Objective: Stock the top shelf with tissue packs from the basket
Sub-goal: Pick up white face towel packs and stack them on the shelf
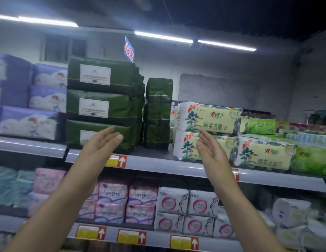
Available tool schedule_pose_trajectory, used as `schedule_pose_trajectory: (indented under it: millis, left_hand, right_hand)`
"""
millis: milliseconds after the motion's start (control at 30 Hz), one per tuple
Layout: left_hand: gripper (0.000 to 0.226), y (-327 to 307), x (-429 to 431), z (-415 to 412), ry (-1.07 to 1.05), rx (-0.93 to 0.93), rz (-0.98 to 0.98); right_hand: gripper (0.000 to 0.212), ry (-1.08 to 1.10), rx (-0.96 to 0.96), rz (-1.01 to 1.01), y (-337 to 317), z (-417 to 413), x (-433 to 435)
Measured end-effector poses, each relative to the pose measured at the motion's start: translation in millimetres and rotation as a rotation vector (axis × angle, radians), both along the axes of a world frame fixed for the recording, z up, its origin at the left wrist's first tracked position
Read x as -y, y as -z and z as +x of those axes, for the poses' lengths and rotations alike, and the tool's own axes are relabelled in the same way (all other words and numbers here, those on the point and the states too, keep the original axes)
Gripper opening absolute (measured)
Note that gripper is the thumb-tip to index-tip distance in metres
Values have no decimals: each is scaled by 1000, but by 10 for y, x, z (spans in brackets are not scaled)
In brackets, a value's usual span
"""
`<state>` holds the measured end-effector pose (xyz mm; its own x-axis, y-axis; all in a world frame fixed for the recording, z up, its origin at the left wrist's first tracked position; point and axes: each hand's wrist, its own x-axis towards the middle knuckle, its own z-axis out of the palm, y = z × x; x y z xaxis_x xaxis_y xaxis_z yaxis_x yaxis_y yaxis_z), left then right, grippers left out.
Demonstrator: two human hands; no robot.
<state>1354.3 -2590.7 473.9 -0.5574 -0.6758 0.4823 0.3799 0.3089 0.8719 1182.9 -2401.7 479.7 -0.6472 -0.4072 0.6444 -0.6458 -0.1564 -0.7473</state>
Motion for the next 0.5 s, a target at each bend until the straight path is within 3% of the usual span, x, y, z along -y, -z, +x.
schedule_pose_trajectory:
  millis: [500]
  left_hand:
    - [46, 599, -95, 95, -73, 105, 37]
  right_hand:
    - [46, -39, 148, 77, 607, 177, 20]
